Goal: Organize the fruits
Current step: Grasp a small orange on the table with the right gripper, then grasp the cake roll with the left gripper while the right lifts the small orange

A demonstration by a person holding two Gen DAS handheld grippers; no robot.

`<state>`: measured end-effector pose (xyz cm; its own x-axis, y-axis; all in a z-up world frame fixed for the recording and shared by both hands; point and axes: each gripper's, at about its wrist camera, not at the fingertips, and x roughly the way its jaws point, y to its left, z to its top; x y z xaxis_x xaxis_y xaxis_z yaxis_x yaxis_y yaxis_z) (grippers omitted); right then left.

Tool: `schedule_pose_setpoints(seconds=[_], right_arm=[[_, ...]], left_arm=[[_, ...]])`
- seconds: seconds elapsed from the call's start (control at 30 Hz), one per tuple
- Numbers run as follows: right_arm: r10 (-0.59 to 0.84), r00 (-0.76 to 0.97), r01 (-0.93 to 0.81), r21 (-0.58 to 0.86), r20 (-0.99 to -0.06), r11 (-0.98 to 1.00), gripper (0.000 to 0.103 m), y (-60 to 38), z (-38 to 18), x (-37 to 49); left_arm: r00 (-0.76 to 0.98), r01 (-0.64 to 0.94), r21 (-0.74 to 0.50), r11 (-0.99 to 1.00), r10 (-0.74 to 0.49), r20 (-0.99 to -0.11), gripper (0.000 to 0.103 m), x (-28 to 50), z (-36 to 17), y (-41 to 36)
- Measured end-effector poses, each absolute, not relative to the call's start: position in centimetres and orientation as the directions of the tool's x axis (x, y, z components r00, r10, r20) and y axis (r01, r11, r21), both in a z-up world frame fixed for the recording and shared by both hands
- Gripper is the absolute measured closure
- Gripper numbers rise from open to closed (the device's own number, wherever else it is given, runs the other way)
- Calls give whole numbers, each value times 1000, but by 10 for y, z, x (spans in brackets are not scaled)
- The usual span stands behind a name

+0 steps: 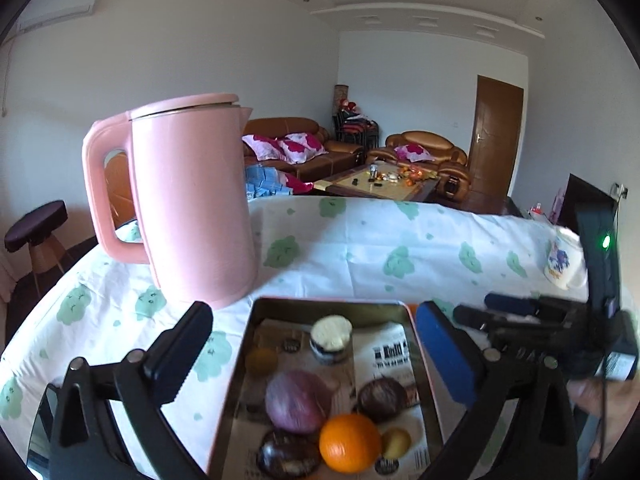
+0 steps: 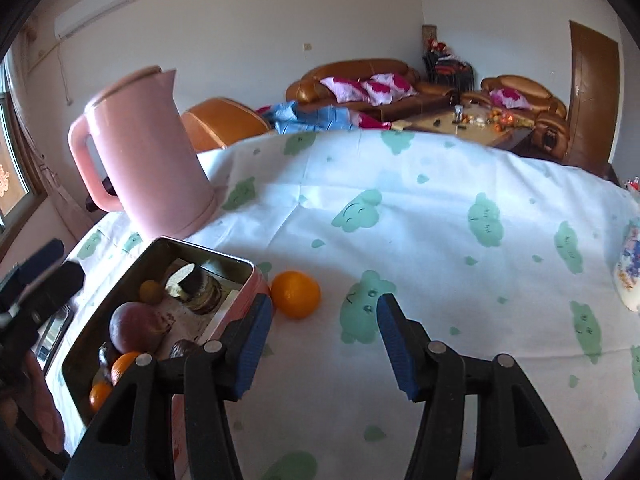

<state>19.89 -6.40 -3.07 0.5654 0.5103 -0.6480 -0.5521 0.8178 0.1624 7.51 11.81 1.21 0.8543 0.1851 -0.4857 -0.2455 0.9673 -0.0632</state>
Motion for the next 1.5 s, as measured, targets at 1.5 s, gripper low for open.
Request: schedule_pose_setpoints(seconds=[1.5], right_arm=[[507, 650, -421, 288, -566, 860, 67, -187, -23, 167]], left_arm=[[873, -13, -51, 999, -14, -488, 0, 99, 4, 3]])
